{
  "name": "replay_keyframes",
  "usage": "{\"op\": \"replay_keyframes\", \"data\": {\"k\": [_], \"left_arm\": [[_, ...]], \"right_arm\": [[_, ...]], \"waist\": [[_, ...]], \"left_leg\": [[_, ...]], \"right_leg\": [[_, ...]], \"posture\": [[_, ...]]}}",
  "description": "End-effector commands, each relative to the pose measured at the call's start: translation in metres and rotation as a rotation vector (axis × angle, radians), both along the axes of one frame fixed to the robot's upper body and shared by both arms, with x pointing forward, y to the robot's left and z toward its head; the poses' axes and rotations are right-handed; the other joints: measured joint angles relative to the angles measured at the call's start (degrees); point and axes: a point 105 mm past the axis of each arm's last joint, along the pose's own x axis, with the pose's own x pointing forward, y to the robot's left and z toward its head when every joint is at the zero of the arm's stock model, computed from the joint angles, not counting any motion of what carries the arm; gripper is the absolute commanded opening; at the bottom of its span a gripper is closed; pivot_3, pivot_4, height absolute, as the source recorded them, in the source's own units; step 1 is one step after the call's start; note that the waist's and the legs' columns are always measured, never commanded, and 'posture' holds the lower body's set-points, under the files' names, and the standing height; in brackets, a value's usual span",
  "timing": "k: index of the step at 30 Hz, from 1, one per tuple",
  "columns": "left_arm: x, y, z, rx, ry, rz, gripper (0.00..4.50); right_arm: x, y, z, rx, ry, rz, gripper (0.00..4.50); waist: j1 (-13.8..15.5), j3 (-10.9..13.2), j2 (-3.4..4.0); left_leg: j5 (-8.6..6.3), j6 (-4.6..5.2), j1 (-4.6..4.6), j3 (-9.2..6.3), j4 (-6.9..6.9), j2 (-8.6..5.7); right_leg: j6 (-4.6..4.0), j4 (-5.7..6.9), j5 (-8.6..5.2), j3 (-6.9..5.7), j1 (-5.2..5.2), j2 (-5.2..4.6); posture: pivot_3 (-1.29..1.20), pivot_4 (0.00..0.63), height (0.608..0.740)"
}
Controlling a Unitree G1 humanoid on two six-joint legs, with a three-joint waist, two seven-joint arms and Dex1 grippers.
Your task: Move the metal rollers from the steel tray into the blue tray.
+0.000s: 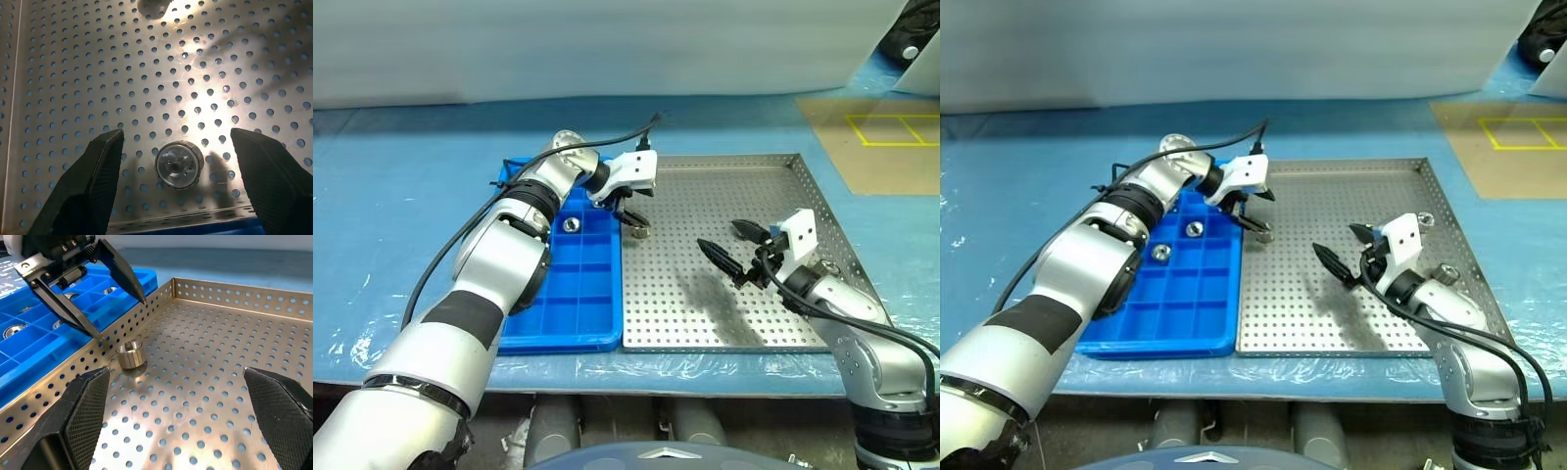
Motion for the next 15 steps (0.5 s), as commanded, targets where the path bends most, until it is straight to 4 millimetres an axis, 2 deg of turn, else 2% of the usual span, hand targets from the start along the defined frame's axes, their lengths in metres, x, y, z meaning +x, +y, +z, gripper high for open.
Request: {"op": "replay_keyframes", "data": {"k": [1,15], "left_arm": [[0.004,-0.003,0.005,0.052,-0.052,0.008,3.68],[0.008,0.001,-0.020,0.176,0.000,0.131,3.68]], "right_arm": [[-0.007,0.003,0.013,0.006,-0.052,-0.009,4.50],[-0.018,0.015,-0.004,0.010,-0.013,-0.027,4.50]], "waist": [[-0.11,0.00,0.00],[-1.46,0.00,-0.01]], "left_leg": [[-0.01,0.02,0.00,0.01,0.00,0.00],[-0.07,0.12,-0.05,0.02,0.01,-0.02]], "right_leg": [[0.00,-0.01,0.00,0.01,0.00,0.00],[0.00,-0.15,0.00,0.01,0.00,0.00]], "posture": [[-0.53,0.150,0.740],[-0.56,0.150,0.740]]}}
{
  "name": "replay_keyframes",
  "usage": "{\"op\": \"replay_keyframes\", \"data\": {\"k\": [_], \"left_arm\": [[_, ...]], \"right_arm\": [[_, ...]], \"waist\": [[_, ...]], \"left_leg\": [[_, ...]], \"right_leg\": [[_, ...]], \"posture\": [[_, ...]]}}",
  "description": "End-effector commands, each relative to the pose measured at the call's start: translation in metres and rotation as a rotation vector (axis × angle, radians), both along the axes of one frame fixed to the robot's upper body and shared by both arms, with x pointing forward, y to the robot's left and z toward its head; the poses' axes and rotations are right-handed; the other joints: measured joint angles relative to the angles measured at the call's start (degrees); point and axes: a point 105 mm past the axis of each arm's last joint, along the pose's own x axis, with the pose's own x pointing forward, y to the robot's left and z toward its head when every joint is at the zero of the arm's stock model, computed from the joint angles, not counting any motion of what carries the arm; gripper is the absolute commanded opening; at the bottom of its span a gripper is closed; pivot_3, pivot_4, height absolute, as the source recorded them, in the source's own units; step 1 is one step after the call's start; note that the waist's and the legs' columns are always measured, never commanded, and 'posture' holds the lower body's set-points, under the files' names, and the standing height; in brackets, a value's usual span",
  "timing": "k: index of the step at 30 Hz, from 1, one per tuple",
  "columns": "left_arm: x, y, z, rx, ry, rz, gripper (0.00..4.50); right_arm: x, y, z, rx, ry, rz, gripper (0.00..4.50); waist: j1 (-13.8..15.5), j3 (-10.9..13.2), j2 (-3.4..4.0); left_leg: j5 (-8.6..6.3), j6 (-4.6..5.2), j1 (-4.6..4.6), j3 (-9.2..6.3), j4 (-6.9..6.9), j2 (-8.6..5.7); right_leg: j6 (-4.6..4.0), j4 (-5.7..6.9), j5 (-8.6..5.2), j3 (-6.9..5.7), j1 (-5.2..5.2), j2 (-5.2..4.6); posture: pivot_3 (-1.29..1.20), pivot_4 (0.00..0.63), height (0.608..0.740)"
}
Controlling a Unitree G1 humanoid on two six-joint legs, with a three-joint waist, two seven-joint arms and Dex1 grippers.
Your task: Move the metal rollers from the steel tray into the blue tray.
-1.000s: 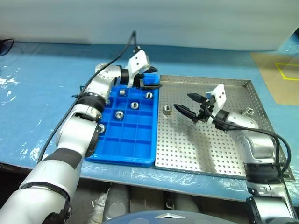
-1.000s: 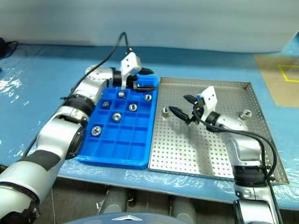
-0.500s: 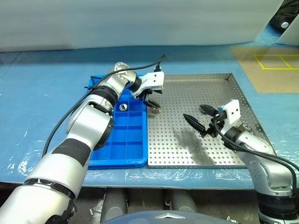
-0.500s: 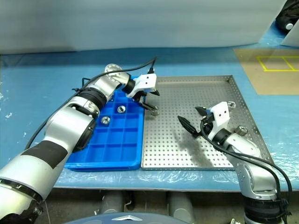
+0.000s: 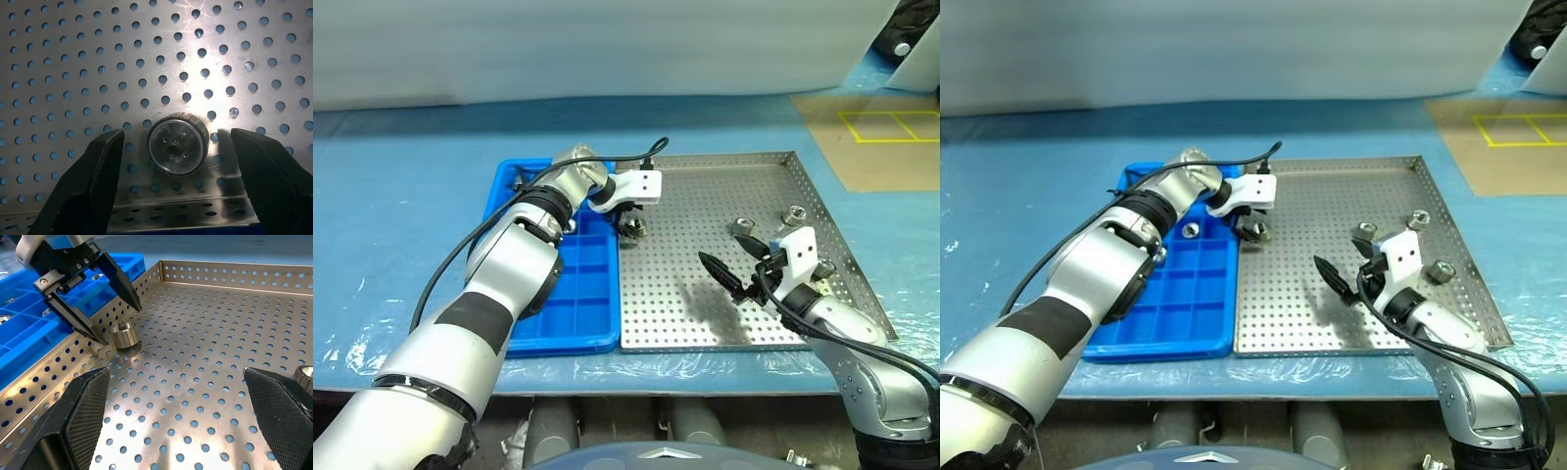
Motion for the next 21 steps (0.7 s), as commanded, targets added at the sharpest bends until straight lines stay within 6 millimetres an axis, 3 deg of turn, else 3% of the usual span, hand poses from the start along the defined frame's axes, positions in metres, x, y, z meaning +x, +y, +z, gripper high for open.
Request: {"op": "replay_keyframes", "data": {"k": [1,14,18,21], "left_arm": [[0.001,-0.003,0.004,0.015,-0.019,-0.003,3.68],[0.004,0.002,-0.021,0.089,-0.066,0.035,3.68],[0.006,0.007,-0.025,0.120,-0.092,0.043,4.47],[0.008,0.007,-0.029,0.130,-0.103,0.063,4.47]], "right_arm": [[-0.005,0.010,0.010,0.002,-0.051,0.023,4.50],[-0.003,0.011,0.006,-0.002,-0.056,-0.002,4.50],[-0.005,0.013,0.003,-0.004,-0.056,-0.010,4.50],[-0.003,0.011,0.004,-0.006,-0.063,-0.027,4.50]], "waist": [[-0.05,0.00,0.00],[-0.26,-0.01,0.01],[-0.77,-0.01,0.00],[-1.54,-0.03,0.03]], "left_leg": [[0.00,0.00,0.00,0.00,0.00,0.00],[-0.04,0.05,0.09,0.00,0.00,-0.01],[-0.12,-0.09,0.26,0.00,0.00,-0.02],[-0.15,-0.06,0.34,0.00,-0.01,-0.03]], "right_leg": [[0.00,-0.01,0.00,0.00,0.00,0.00],[0.00,-0.07,0.00,0.01,0.14,0.00],[0.00,-0.12,0.00,0.01,0.34,0.00],[0.01,-0.23,0.00,0.01,0.48,0.00]], "posture": [[-0.56,0.150,0.740],[-0.58,0.150,0.740],[-0.59,0.150,0.740],[-0.60,0.150,0.740]]}}
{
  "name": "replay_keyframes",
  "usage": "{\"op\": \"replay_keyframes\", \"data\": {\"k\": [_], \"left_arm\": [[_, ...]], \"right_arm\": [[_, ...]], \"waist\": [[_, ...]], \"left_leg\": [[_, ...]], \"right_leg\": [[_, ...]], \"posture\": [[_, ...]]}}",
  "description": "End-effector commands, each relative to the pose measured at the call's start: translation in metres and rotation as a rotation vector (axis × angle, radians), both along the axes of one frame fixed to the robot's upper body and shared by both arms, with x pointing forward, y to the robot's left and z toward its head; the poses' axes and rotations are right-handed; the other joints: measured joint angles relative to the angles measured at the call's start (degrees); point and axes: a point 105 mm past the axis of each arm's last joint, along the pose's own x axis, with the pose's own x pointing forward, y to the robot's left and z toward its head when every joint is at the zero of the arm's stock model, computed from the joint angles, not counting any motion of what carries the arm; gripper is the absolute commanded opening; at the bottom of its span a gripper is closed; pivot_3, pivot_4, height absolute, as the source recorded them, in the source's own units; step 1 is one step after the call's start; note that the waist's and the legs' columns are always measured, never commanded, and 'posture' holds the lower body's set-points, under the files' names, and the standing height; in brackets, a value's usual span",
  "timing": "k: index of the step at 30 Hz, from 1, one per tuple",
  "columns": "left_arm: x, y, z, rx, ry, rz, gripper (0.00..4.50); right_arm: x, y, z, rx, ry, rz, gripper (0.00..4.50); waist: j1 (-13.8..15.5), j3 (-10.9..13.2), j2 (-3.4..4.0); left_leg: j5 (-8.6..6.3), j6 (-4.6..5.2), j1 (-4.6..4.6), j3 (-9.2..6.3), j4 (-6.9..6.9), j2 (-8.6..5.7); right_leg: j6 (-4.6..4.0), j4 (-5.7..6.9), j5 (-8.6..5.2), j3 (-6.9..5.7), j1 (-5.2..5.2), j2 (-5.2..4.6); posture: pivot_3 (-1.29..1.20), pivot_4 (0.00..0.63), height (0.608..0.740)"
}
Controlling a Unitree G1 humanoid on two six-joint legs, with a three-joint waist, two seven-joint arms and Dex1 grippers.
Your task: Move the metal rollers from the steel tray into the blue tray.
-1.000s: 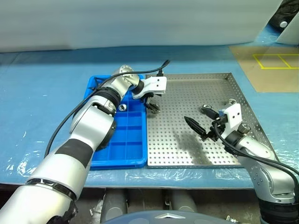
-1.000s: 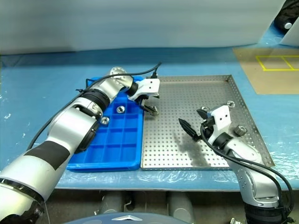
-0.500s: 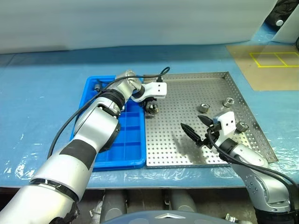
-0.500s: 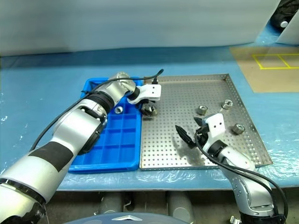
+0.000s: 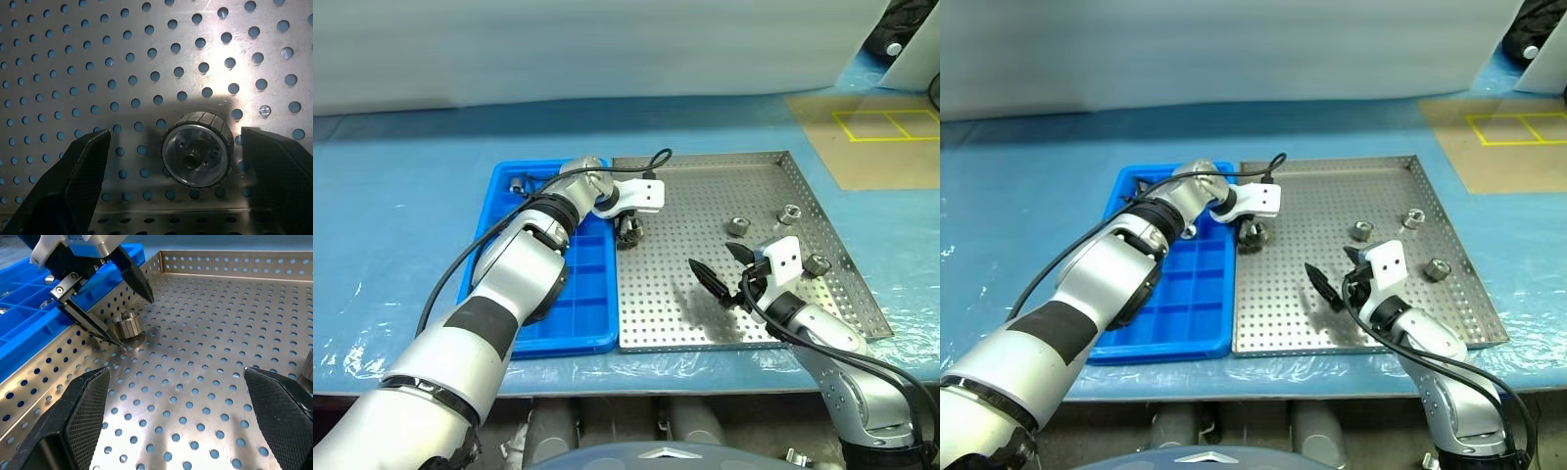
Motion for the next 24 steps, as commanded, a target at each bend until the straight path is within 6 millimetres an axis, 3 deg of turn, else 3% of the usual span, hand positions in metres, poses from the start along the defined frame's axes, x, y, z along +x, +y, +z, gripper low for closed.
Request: {"op": "replay_keyframes", "data": {"k": [1,8,12,20,24], "left_arm": [[-0.0002,0.0079,-0.0150,0.048,-0.003,0.017,4.47],[0.0010,0.0075,-0.0165,0.032,-0.026,0.017,4.47],[0.0017,0.0102,-0.0201,0.055,-0.051,0.002,3.65],[0.0036,0.0139,-0.0200,0.053,-0.067,0.007,3.65],[0.0033,0.0154,-0.0196,0.031,-0.047,0.021,2.84]], "right_arm": [[-0.0004,0.0012,0.0161,-0.001,-0.077,-0.007,4.50],[-0.0001,0.0012,0.0157,-0.003,-0.078,-0.014,4.50],[0.0006,0.0025,0.0149,-0.006,-0.075,-0.005,4.50],[0.0033,0.0036,0.0157,-0.014,-0.078,0.009,4.50],[0.0035,0.0047,0.0149,-0.010,-0.076,0.014,4.50]], "waist": [[-0.34,-0.01,0.01],[-0.48,-0.08,0.08],[-0.48,-0.14,0.13],[-0.58,-0.24,0.26],[-0.59,-0.24,0.26]], "left_leg": [[-0.02,0.01,0.08,0.00,0.00,-0.01],[-0.09,0.09,0.15,-0.03,-0.01,-0.06],[-0.13,0.15,0.15,-0.03,-0.01,-0.12],[-0.13,0.14,0.19,-0.03,0.00,-0.12],[-0.13,0.13,0.17,-0.03,0.00,-0.13]], "right_leg": [[0.00,-0.05,0.00,0.00,0.09,0.00],[0.08,-0.47,0.09,0.00,0.36,0.00],[0.07,-0.51,0.10,0.01,0.39,-0.06],[0.10,-0.52,0.10,0.03,0.40,-0.06],[0.11,-0.53,0.10,0.04,0.39,-0.06]], "posture": [[-0.60,0.150,0.740],[-0.59,0.150,0.740],[-0.58,0.150,0.740],[-0.56,0.150,0.740],[-0.56,0.150,0.740]]}}
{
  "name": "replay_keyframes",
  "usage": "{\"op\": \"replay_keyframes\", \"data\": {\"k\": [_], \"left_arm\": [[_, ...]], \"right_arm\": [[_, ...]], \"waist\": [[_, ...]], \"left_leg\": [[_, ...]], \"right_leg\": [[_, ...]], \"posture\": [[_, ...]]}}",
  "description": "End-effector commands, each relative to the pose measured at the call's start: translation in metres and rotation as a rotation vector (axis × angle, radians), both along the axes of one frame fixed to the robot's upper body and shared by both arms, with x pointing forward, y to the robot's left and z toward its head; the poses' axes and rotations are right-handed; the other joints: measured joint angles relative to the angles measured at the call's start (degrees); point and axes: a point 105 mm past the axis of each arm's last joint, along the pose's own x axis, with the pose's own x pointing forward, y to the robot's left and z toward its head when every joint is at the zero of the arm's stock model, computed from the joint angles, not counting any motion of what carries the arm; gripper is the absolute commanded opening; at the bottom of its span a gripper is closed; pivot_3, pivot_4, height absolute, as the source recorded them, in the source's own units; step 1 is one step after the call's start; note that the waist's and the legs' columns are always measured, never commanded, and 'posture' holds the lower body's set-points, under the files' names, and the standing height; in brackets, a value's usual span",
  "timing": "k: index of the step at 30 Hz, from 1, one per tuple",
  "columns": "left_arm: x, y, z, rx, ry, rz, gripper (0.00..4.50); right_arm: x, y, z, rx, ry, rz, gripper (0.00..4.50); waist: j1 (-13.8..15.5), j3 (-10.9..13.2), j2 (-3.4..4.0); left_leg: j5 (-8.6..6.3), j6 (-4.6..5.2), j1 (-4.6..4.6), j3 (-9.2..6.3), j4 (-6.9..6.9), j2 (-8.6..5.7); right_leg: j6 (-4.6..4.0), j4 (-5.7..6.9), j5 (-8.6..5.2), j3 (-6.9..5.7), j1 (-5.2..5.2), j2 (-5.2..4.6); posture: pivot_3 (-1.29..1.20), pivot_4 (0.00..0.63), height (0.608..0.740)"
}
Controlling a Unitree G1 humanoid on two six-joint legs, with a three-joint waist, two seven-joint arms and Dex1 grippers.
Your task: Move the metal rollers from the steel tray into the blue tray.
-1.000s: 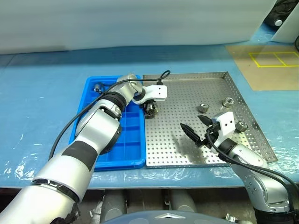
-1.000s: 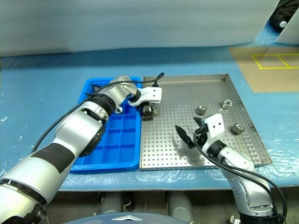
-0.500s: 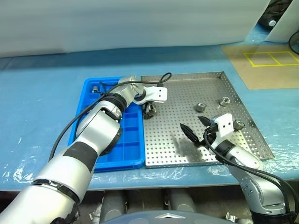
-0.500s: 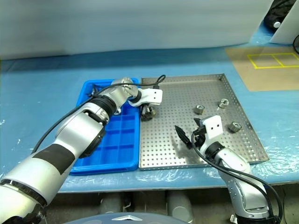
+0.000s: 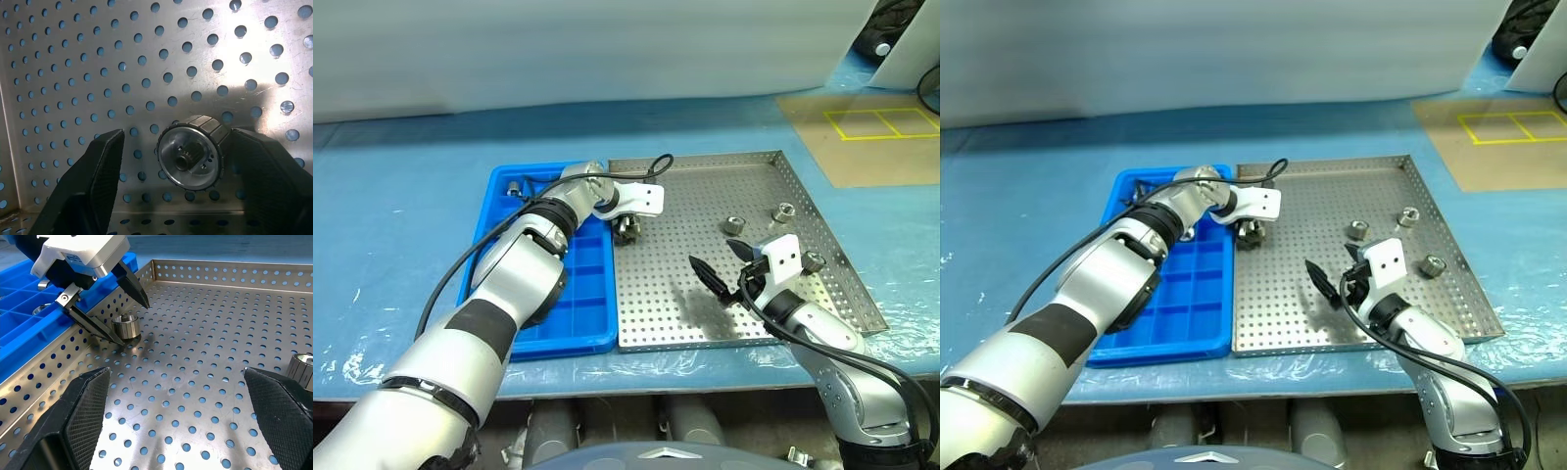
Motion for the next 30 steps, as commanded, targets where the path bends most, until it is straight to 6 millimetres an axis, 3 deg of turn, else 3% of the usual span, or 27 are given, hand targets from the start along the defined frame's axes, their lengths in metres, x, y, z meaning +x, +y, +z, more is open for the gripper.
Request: {"op": "replay_keyframes", "data": {"k": [1,7,15,21,28,30], "left_arm": [[0.000,0.016,-0.017,0.020,0.047,0.069,2.55],[0.003,0.015,-0.012,-0.005,0.028,0.084,2.55],[0.004,0.010,0.006,-0.164,0.071,0.097,2.55],[0.005,0.024,-0.005,-0.099,0.053,0.109,2.55],[0.004,0.024,-0.008,-0.092,0.051,0.092,2.55],[0.000,0.026,-0.012,-0.072,0.073,0.066,2.19]], "right_arm": [[0.000,0.004,0.009,0.004,-0.044,0.020,4.50],[0.000,0.006,0.009,0.001,-0.043,0.026,4.50],[0.003,0.009,0.008,0.004,-0.047,0.032,4.50],[0.005,0.010,0.008,0.003,-0.052,0.034,4.50],[0.003,0.011,0.005,0.001,-0.044,0.031,4.50],[0.003,0.010,0.005,0.002,-0.045,0.025,4.50]], "waist": [[-0.02,0.00,0.00],[-0.06,0.00,0.00],[-0.08,0.01,-0.01],[-0.11,0.01,0.00],[-0.57,0.01,0.00],[-0.76,0.01,0.00]], "left_leg": [[0.00,0.00,-0.01,0.00,-0.01,0.00],[0.00,-0.01,0.00,0.00,-0.11,-0.01],[0.00,0.00,-0.28,0.00,-0.21,-0.04],[0.09,0.16,-0.54,0.01,-0.28,-0.03],[0.01,0.01,-0.47,0.03,-0.27,-0.02],[0.01,0.00,-0.46,0.03,-0.27,-0.02]], "right_leg": [[0.00,-0.01,0.00,0.00,-0.01,0.00],[0.01,-0.05,0.00,0.00,-0.04,0.00],[0.00,-0.09,0.00,0.00,-0.29,0.00],[-0.01,-0.09,0.01,-0.01,-0.59,0.00],[-0.01,-0.08,0.01,-0.01,-0.54,0.00],[-0.01,-0.08,0.01,-0.01,-0.53,0.00]], "posture": [[-0.56,0.150,0.740],[-0.56,0.150,0.740],[-0.55,0.150,0.740],[-0.55,0.150,0.740],[-0.55,0.150,0.740],[-0.56,0.150,0.740]]}}
